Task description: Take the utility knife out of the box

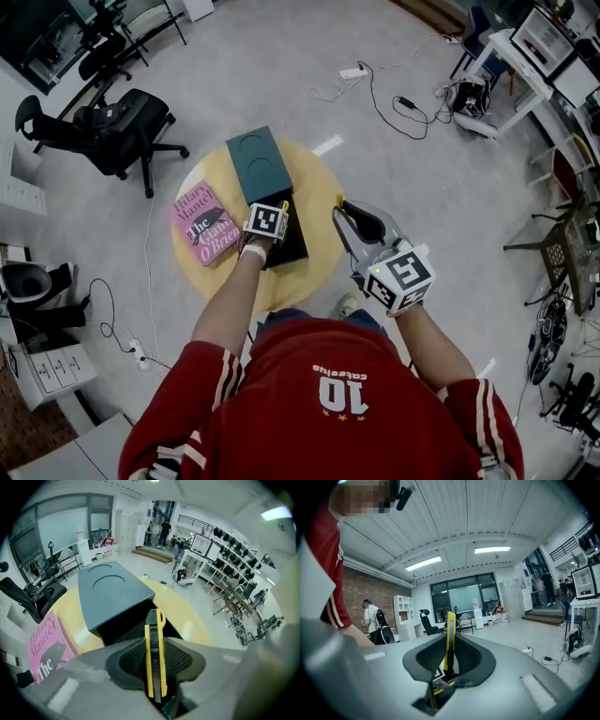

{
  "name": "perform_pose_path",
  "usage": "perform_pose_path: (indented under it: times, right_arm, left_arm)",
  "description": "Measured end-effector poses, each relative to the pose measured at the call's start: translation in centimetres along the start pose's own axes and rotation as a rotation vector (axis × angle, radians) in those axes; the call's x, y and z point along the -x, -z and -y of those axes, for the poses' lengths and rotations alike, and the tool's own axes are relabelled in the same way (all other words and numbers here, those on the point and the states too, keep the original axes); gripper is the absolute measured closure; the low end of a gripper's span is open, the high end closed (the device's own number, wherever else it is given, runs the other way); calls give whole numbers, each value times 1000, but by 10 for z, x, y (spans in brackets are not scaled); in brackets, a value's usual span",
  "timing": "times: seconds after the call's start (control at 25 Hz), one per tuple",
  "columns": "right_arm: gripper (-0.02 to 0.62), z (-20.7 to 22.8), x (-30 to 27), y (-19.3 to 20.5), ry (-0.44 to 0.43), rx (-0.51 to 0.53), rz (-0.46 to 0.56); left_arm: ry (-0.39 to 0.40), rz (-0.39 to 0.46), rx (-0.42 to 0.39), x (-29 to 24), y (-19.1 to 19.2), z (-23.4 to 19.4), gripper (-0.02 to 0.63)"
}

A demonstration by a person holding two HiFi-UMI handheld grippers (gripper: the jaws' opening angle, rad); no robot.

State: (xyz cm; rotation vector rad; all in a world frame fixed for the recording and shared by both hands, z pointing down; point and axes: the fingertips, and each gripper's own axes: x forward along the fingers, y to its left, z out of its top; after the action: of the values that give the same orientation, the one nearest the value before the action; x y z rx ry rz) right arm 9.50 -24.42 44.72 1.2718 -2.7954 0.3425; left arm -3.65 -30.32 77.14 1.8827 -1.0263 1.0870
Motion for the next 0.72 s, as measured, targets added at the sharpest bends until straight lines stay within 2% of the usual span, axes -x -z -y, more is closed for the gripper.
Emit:
perform_pose_path:
  times: [0.36,0.52,0.72]
  right_arm:
    - [545,-10,-24,-20,-48,12,26]
    - [545,-16,-32,-35,-64,13,55]
    - [545,-26,-34,-50,-90,2,73]
  left_arm:
    - [32,353,24,104,-40,8,478]
    - [41,492,85,157,-46,3,477]
    - [76,707,15,240,-59,16,479]
